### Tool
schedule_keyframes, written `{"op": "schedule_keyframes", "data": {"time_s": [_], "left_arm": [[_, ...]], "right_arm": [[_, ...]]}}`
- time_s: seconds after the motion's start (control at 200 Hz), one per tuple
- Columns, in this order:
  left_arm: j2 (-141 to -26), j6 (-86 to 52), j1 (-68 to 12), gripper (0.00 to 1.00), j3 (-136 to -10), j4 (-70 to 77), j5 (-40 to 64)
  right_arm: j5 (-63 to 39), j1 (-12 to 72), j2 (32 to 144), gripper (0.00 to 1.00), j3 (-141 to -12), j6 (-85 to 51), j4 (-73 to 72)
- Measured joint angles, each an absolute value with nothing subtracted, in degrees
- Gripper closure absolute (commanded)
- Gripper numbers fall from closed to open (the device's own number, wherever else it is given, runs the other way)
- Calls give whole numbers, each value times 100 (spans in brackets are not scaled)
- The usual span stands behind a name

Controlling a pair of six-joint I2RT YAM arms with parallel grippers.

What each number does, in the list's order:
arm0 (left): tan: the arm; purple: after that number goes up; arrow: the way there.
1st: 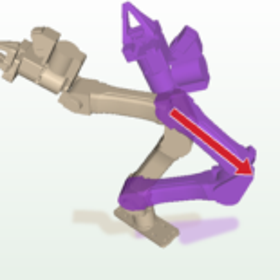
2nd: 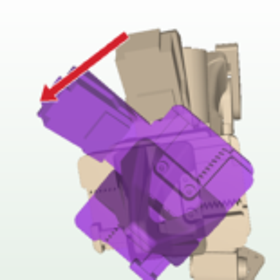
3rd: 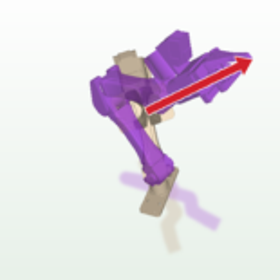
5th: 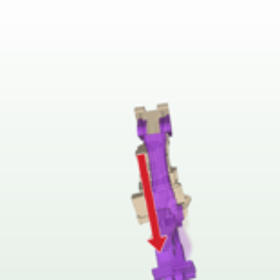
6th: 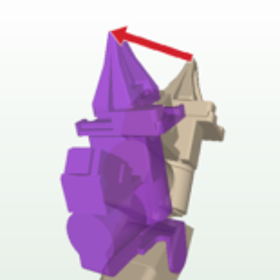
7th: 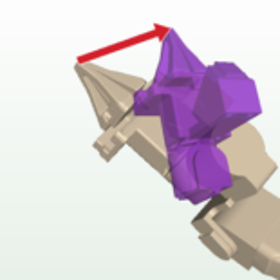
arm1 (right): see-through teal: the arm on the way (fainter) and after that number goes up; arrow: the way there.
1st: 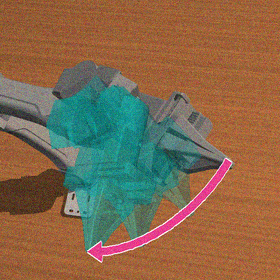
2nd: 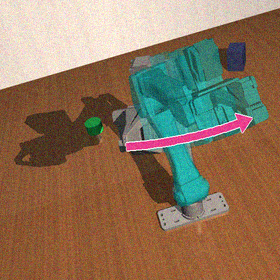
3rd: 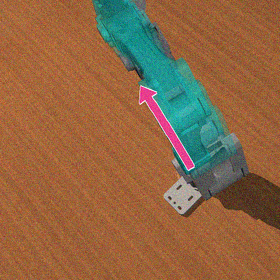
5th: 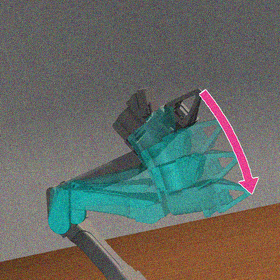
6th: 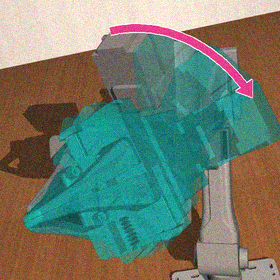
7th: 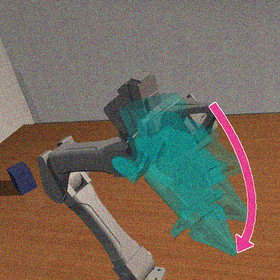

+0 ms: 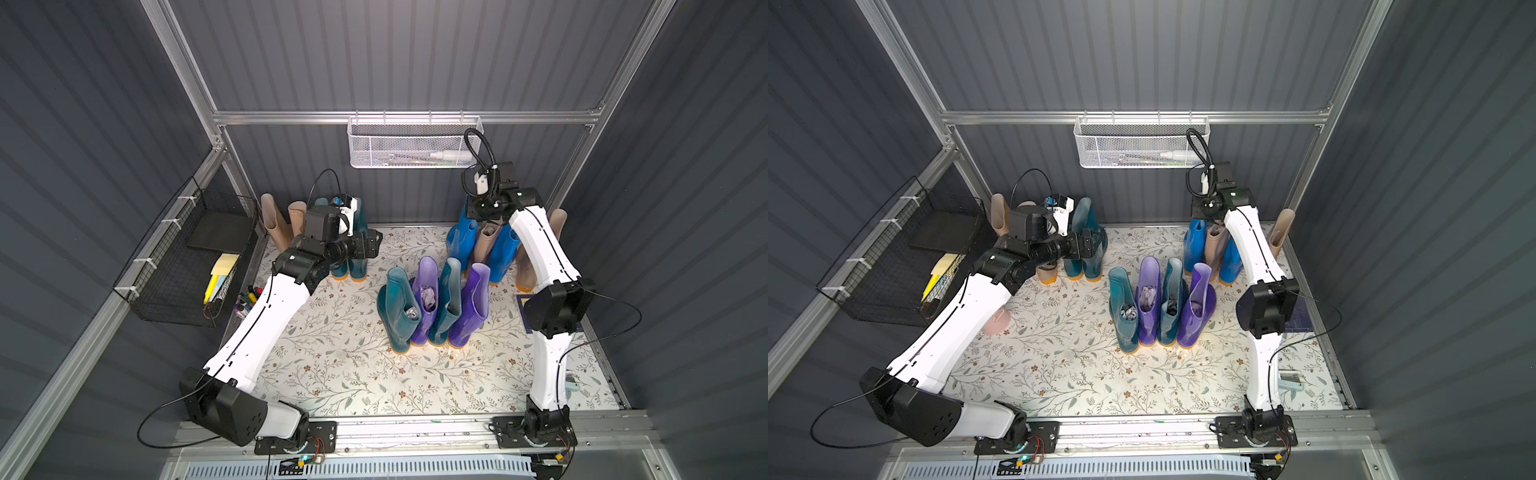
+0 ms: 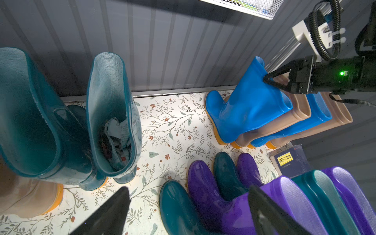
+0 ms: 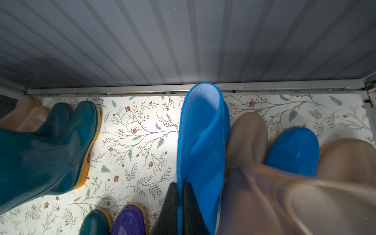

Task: Match and arrange rain boots in pairs
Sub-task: Pick up the rain boot at the center of the board.

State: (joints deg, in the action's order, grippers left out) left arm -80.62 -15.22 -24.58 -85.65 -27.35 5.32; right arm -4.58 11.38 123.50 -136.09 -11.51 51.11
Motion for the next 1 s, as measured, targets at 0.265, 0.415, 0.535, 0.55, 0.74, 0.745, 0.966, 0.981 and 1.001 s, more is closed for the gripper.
{"op": "schedule_keyframes", "data": {"time_s": [0.265,0.415,0.535,0.55,0.74,0.745,0.966,0.981,1.001], "left_arm": [[-8036,-1503,-2458,7,-8527,-2738,471],[-7946,-1461,-2458,7,-8462,-2751,403],[-7876,-1439,-2458,7,-8462,-2770,373],[-7867,-1435,-2458,7,-8462,-2773,362],[-7822,-1387,-2458,7,-8436,-2781,314],[-7822,-1380,-2458,7,-8433,-2783,314],[-7822,-1350,-2458,7,-8361,-2832,255],[-7819,-1350,-2458,7,-8359,-2832,252],[-7811,-1347,-2458,7,-8350,-2832,250]], "right_arm": [[-585,1140,12427,100,-13788,-1118,5210],[-609,1146,12516,100,-14018,-1081,5367],[-624,1175,12608,100,-14234,-1044,5452],[-622,1184,12608,100,-14245,-1044,5465],[-639,1297,12608,100,-14348,-1044,5496],[-642,1299,12608,100,-14352,-1044,5496],[-696,1422,12796,100,-14765,-1046,5470],[-701,1433,12811,100,-14781,-1046,5454],[-711,1439,12835,100,-14796,-1048,5441]]}}
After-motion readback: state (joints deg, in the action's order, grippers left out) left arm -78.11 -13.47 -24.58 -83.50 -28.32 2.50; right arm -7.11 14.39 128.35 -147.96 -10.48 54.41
